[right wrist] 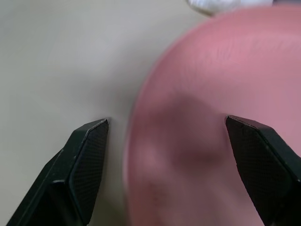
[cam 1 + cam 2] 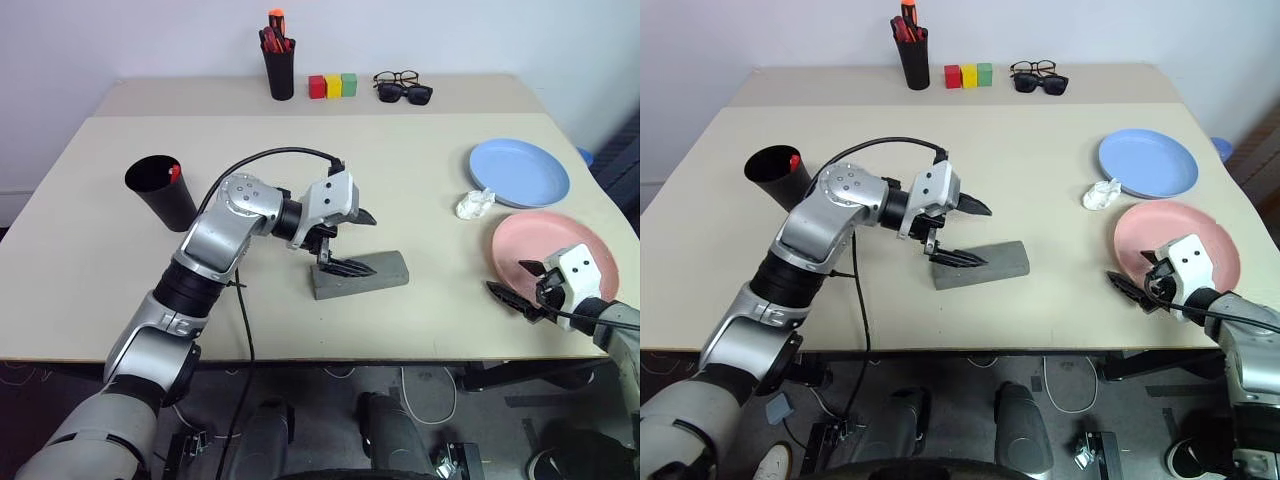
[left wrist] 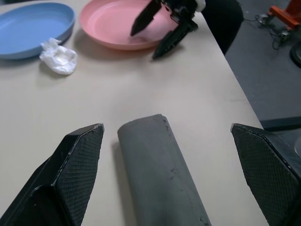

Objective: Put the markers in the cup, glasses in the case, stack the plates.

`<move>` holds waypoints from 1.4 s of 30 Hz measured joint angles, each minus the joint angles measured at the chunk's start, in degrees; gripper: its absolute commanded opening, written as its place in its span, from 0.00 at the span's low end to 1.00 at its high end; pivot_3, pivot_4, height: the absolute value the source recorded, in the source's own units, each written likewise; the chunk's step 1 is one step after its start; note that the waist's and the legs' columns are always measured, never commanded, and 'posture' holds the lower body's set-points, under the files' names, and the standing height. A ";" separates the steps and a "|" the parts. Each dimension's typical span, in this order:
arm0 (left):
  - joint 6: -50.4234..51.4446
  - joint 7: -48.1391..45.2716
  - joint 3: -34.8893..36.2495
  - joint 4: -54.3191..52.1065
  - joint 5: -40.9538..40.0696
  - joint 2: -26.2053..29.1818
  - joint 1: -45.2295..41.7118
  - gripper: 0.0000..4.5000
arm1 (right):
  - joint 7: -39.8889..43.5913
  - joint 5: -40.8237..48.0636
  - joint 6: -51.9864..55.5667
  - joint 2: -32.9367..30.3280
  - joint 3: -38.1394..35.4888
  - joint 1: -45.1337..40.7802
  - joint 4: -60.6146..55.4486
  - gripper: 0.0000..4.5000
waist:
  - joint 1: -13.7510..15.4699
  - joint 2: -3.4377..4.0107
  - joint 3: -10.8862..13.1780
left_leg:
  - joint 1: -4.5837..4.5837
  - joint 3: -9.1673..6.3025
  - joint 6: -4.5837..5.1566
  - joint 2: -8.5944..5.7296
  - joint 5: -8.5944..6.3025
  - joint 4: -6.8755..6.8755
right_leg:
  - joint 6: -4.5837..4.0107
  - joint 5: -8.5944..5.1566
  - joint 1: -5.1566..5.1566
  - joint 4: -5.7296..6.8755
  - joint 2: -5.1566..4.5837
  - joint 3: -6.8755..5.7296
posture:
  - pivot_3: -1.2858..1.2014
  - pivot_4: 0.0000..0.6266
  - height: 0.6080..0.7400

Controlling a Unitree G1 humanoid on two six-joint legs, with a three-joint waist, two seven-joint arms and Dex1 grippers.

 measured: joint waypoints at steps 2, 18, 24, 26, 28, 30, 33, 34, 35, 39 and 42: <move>0.12 0.82 0.00 -0.28 -0.41 0.09 0.00 1.00 | 0.07 -0.25 0.74 -0.73 0.41 -0.64 0.59 0.71 | 0.02 0.00 0.00 | 0.00 0.00 0.00 0.00 0.00 0.03 | -0.02 -0.01 0.03 0.00 0.00 0.00 | 0.52 0.24 1.00; 0.26 4.35 -0.02 -1.07 -2.12 0.63 0.13 1.00 | -3.76 -4.11 2.12 -3.42 0.93 2.09 -3.93 0.16 | 0.06 -0.03 -0.01 | 0.03 0.00 0.00 -0.01 0.00 0.01 | 0.01 0.00 0.06 -0.02 0.00 0.00 | 0.52 0.24 1.00; 0.68 5.86 -0.01 -1.16 -2.34 0.51 0.46 1.00 | -5.17 -6.61 -0.74 -7.73 -0.03 -2.16 -4.65 0.16 | -0.25 0.01 0.01 | 0.05 0.02 0.00 -0.01 0.00 0.05 | -0.04 -0.09 0.06 -0.02 0.00 0.02 | 0.52 0.24 1.00; 0.78 6.19 -0.04 -1.35 -2.53 0.45 0.63 1.00 | -5.62 -8.03 -3.82 -9.09 0.46 -6.91 -2.11 0.16 | -0.34 0.04 0.01 | 0.05 0.03 0.00 -0.01 0.00 0.03 | -0.04 -0.09 0.06 -0.02 0.00 0.02 | 0.52 0.24 1.00; 1.08 6.79 0.06 -2.14 -2.77 0.76 1.19 1.00 | -5.01 -9.79 -7.75 -10.54 2.73 -13.72 3.49 0.16 | -0.47 0.02 0.02 | 0.07 0.03 -0.01 0.00 0.00 0.01 | -0.04 -0.08 0.06 -0.03 0.00 0.02 | 0.52 0.24 1.00; 1.48 7.34 0.06 -3.11 -3.16 0.80 1.86 1.00 | -3.78 -11.34 -11.43 -10.97 5.23 -19.19 8.87 0.16 | -0.41 0.02 0.03 | 0.06 0.02 -0.01 0.00 0.00 -0.02 | -0.04 -0.01 0.06 -0.04 0.00 0.02 | 0.52 0.24 1.00; 2.86 8.50 0.18 -4.98 -3.37 1.62 3.21 1.00 | -1.82 -14.63 -17.80 -10.80 10.94 -28.64 20.81 0.16 | -0.53 0.05 0.04 | 0.00 0.04 -0.01 -0.01 0.01 -0.05 | 0.07 0.06 -0.01 -0.05 0.00 0.03 | 0.52 0.24 1.00; 3.38 8.81 0.32 -5.71 -3.43 1.95 3.56 1.00 | -1.57 -15.93 -19.77 -10.67 12.58 -31.73 24.99 0.16 | -0.55 0.05 0.05 | 0.00 0.04 -0.01 -0.01 0.01 -0.06 | 0.08 0.06 -0.02 -0.05 0.00 0.03 | 0.52 0.24 1.00; 4.03 9.51 0.61 -6.69 -3.52 2.42 4.16 1.00 | -1.35 -17.41 -21.86 -10.27 14.53 -35.91 30.24 0.16 | -0.74 0.06 0.05 | 0.00 0.05 -0.01 -0.01 0.01 -0.06 | 0.08 0.06 -0.03 -0.05 0.00 0.04 | 0.52 0.24 1.00; 7.58 12.32 1.95 -10.49 -4.61 3.27 6.72 1.00 | 0.08 -19.26 -25.79 -9.09 17.24 -44.25 40.24 0.16 | -1.21 0.06 0.07 | -0.02 0.01 -0.01 -0.01 0.01 -0.15 | 0.11 0.04 -0.04 -0.07 0.00 0.03 | 0.52 0.24 1.00; 9.24 13.82 2.36 -12.49 -4.68 4.21 7.98 1.00 | 3.13 -18.34 -24.93 -7.51 17.56 -44.26 41.03 0.16 | -1.45 0.07 0.06 | -0.03 0.02 -0.02 -0.01 0.01 -0.15 | 0.14 0.04 -0.05 -0.07 0.00 0.04 | 0.52 0.24 1.00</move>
